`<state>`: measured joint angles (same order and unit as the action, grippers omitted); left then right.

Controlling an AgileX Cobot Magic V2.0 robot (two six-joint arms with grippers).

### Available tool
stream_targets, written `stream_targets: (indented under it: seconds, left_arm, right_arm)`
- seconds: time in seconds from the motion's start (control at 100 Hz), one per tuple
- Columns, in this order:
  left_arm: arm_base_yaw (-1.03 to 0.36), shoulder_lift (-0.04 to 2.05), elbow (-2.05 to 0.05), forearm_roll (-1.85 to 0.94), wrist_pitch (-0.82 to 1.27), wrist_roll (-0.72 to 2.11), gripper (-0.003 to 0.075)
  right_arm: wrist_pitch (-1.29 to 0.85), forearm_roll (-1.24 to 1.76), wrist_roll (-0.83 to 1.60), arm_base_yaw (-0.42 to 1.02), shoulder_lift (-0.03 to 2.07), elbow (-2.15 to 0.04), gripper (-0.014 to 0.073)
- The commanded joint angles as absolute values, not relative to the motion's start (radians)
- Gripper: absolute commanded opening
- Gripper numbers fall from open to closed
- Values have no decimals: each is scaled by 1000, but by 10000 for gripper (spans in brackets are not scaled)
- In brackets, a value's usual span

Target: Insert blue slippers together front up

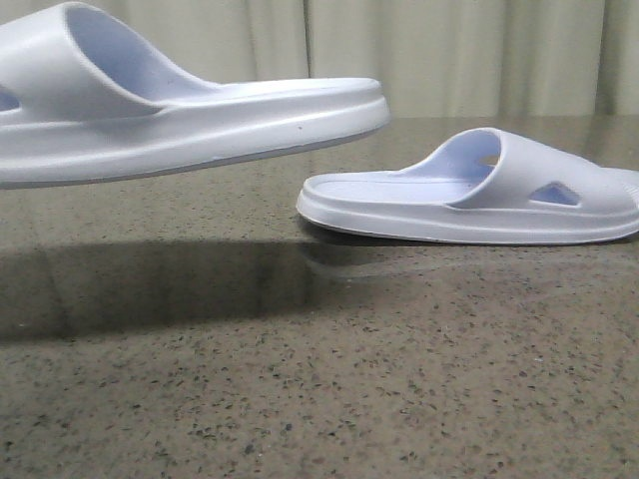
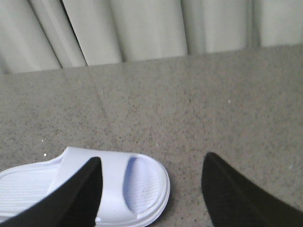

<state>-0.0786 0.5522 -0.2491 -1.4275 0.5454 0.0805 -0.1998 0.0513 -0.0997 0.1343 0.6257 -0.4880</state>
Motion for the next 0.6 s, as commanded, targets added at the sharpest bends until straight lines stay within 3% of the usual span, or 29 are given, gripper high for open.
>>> stream_targets:
  seconds: [0.0, 0.59]
  left_arm:
    - [-79, 554, -276, -1481, 563, 84, 17]
    - [-79, 554, -276, -1479, 579, 90, 16]
  right_arm:
    - [-111, 51, -172, 128, 712, -517, 392]
    - [32, 356, -230, 128, 1049, -519, 391]
